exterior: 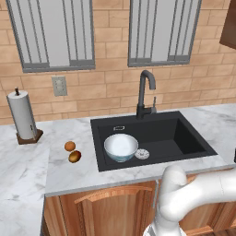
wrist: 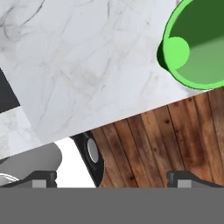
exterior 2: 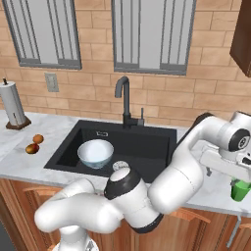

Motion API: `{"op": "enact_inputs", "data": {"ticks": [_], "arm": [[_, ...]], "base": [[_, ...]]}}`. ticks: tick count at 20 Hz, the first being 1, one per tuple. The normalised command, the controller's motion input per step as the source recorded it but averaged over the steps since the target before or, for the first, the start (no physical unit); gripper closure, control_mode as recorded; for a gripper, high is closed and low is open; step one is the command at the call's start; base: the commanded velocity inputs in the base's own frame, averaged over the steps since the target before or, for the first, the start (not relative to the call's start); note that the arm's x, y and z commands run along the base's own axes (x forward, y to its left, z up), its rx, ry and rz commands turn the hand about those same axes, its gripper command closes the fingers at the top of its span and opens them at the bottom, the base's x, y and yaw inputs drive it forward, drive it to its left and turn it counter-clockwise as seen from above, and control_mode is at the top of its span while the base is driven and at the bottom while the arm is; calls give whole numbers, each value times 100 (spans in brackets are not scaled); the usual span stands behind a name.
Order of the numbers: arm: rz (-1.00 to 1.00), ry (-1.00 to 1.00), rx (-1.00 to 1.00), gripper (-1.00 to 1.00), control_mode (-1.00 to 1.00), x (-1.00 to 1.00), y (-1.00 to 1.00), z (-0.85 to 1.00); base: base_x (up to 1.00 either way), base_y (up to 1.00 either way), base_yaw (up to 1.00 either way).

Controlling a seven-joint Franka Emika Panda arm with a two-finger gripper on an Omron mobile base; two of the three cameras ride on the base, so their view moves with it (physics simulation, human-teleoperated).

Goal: Remove the mango and tangerine from the sink. Then move the bowl and cup from the counter to the sink for washing.

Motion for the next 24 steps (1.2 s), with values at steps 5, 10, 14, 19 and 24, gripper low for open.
{"op": "enact_inputs", "data": {"ticks": [5, 10, 14, 19, 24], "arm": [[0, 0, 0, -100, -100, 7, -4, -10], [0, 0, 0, -100, -100, 6, -6, -6], [0, 0, 0, -100, -100, 8, -8, -5], [0, 0, 0, -100, -100, 9, -7, -5], [0, 0, 0, -100, -100, 13, -7, -6]], "base": [[0, 0, 0], [0, 0, 0], [0, 0, 0], [0, 0, 0], [0, 0, 0]]}}
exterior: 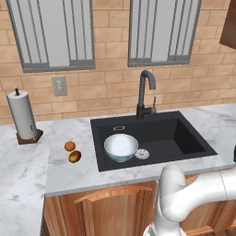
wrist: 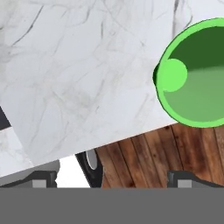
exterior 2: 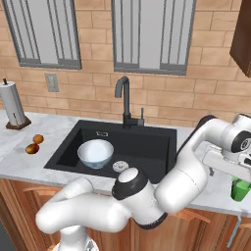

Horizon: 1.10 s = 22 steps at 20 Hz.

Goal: Remove the mango and tangerine from the sink. Then move the bowl and cup from the counter to the sink for washing.

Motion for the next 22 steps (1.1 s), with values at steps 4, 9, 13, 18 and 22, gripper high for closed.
{"op": "enact_inputs", "data": {"ticks": [4, 9, 13, 18, 22], "arm": [[0, -1, 0, -100, -100, 15, -8, -8], [0, 0, 0, -100, -100, 13, -13, -8], [0, -1, 0, -100, -100, 10, -17, -7], [0, 0, 0, -100, -100, 12, -17, -7], [0, 0, 0, -100, -100, 12, -15, -8]], "base": [[0, 0, 0], [0, 0, 0], [0, 0, 0], [0, 0, 0], [0, 0, 0]]}}
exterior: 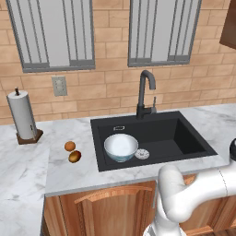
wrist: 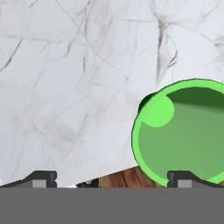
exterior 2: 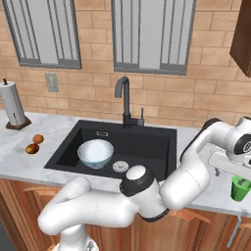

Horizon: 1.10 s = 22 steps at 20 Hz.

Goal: Remove the mango and tangerine from the sink. Then move the bowl and cup from the counter to the sink for washing.

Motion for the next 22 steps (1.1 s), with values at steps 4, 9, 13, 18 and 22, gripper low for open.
{"op": "enact_inputs", "data": {"ticks": [4, 9, 13, 18, 22], "arm": [[0, -1, 0, -100, -100, 12, -12, -9], [0, 0, 0, -100, -100, 10, -15, -10], [0, -1, 0, -100, -100, 10, -14, -10], [0, -1, 0, -100, -100, 10, -12, -9], [0, -2, 0, -100, -100, 12, -10, -9]], "base": [[0, 0, 0], [0, 0, 0], [0, 0, 0], [0, 0, 0], [0, 0, 0]]}}
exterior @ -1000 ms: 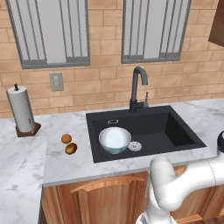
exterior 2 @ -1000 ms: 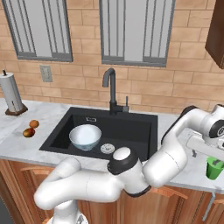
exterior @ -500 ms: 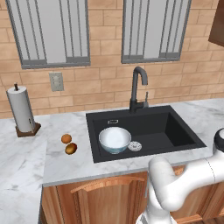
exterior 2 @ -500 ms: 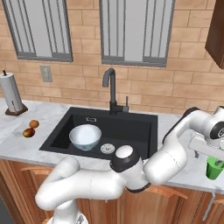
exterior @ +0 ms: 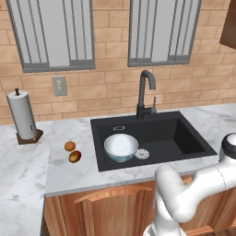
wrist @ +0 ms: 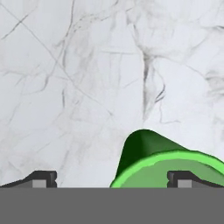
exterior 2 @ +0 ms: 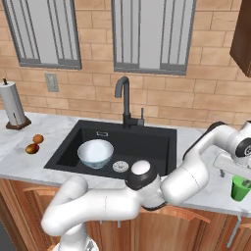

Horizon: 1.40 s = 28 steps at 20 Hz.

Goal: Remove the mango and tangerine from the sink. Then move the bowl and cup from the counter to the sink for washing.

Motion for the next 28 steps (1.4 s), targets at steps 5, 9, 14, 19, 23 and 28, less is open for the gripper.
{"op": "enact_inputs", "data": {"ticks": [5, 9, 14, 19, 23, 28], "arm": [[0, -1, 0, -100, -100, 10, -9, -8], [0, 0, 0, -100, -100, 1, -8, -11], [0, 0, 0, -100, -100, -5, -6, -12], [0, -1, 0, 100, -100, -12, 2, -14], [-1, -8, -4, 100, -100, -18, 0, -3], [-3, -3, -5, 100, -100, -25, 0, 1]], "base": [[0, 0, 0], [0, 0, 0], [0, 0, 0], [0, 0, 0], [0, 0, 0], [0, 0, 0]]}}
